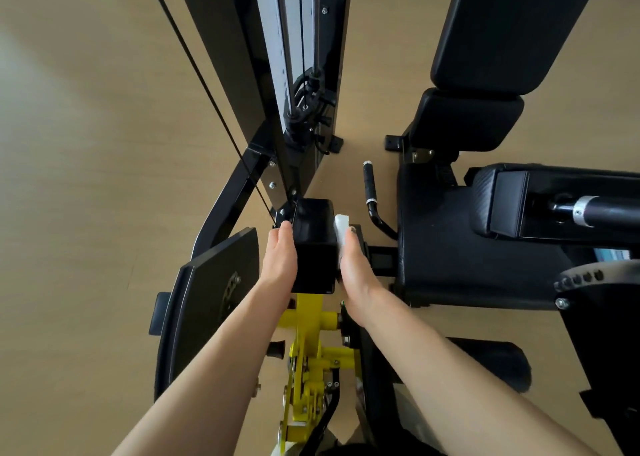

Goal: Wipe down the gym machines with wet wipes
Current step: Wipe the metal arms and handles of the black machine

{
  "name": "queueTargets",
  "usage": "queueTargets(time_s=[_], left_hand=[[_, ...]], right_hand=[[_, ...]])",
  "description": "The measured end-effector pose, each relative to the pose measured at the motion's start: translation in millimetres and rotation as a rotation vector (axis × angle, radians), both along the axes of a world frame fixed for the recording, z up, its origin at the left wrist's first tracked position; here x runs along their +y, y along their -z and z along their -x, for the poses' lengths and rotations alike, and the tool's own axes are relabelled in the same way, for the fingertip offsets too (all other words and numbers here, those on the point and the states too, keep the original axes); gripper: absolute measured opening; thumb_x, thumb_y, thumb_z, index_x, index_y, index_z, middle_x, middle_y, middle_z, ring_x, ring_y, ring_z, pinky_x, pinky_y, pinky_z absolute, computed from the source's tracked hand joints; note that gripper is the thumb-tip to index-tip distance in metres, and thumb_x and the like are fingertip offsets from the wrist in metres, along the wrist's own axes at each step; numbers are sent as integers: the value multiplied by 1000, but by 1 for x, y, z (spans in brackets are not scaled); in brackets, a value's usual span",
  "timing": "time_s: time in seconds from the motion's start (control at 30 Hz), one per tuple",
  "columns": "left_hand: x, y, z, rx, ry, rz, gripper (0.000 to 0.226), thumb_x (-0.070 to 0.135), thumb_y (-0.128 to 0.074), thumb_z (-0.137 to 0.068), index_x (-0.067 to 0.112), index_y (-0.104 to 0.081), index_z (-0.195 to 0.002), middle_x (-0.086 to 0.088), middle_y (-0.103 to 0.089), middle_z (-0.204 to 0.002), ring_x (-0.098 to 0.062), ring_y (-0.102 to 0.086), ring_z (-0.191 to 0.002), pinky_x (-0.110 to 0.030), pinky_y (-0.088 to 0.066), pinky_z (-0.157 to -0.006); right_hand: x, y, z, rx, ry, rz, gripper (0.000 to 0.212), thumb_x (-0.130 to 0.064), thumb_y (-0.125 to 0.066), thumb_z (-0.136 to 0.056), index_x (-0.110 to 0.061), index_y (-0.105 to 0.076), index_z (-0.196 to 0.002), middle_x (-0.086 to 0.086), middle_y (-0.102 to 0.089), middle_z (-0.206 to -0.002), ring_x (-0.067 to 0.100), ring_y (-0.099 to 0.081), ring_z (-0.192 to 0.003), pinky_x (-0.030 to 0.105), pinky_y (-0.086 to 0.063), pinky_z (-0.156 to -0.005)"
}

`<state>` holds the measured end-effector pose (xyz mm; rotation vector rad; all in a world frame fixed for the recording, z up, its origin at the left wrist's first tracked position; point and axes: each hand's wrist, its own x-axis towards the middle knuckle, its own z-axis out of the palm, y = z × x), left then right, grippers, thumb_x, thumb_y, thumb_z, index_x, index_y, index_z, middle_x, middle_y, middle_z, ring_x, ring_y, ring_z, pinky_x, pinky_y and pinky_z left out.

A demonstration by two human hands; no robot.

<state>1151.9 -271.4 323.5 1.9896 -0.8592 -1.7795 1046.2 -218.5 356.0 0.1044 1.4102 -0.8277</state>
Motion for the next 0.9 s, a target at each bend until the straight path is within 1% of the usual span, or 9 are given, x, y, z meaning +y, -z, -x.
queueTargets(time_s=[0.2,0.3,0.37,0.43,0.5,0.6,0.7,0.8,0.9], left_hand=[[30,-10,-12,-53,127,252,46,52,-33,-104,23,-50,-137,-1,-53,-132,-15,-51,-119,-33,-43,-100],[60,-22,-20,-240,229,555,26,33,-53,-103,25,-50,-127,7,-45,-121,-9,-47,-111,-13,-36,-82],[80,-24,-28,-383,387,814,23,24,-65,-96,22,-52,-115,10,-45,-110,-7,-47,-100,-13,-39,-76],[91,-23,-34,-384,525,911,20,26,-67,-94,24,-52,-107,12,-47,-102,-4,-47,-90,-16,-44,-73],[89,-29,-33,-295,616,821,15,38,-61,-98,29,-52,-106,17,-52,-97,-1,-52,-87,-16,-47,-71],[70,-32,-28,-324,763,728,24,51,-57,-97,29,-52,-105,14,-56,-91,-4,-56,-78,-22,-52,-67],[56,-28,-24,-414,848,775,15,40,-60,-98,27,-53,-104,12,-55,-93,-6,-58,-77,-31,-57,-69],[56,-27,-21,-422,846,842,6,26,-51,-102,24,-53,-97,9,-53,-88,-11,-58,-71,-37,-56,-64],[54,-23,-30,-436,668,815,12,18,-52,-101,22,-50,-90,6,-53,-84,-12,-55,-67,-36,-54,-58]], right_hand=[[28,-7,-28,68,33,-99,70,-63,-21,-106,-23,-19,-163,7,-28,-166,26,-23,-154,45,-14,-127],[28,0,-33,41,167,-118,53,-59,-34,-101,-21,-59,-129,6,-65,-106,18,-55,-120,42,-36,-114],[28,-8,-33,-43,222,-94,35,-48,-38,-103,-21,-59,-96,-2,-64,-71,10,-67,-78,32,-46,-86],[29,-12,-31,-91,212,-63,39,-46,-37,-104,-22,-59,-125,9,-71,-113,18,-68,-111,41,-46,-102],[28,-19,-30,-184,241,-14,62,-56,-35,-102,-23,-39,-153,17,-50,-147,36,-45,-141,54,-30,-120],[29,-19,-27,-124,236,-14,71,-69,-33,-98,-22,-44,-149,19,-54,-143,36,-55,-130,52,-37,-117],[33,-14,-21,-28,202,-12,71,-72,-31,-97,-16,-59,-130,15,-67,-121,22,-61,-85,37,-50,-89],[32,-13,-16,27,85,12,75,-72,-29,-98,-16,-60,-136,11,-73,-102,21,-57,-86,32,-46,-86],[33,-20,-13,161,-63,2,68,-72,-30,-99,-21,-53,-139,9,-65,-122,23,-58,-107,38,-46,-100]])
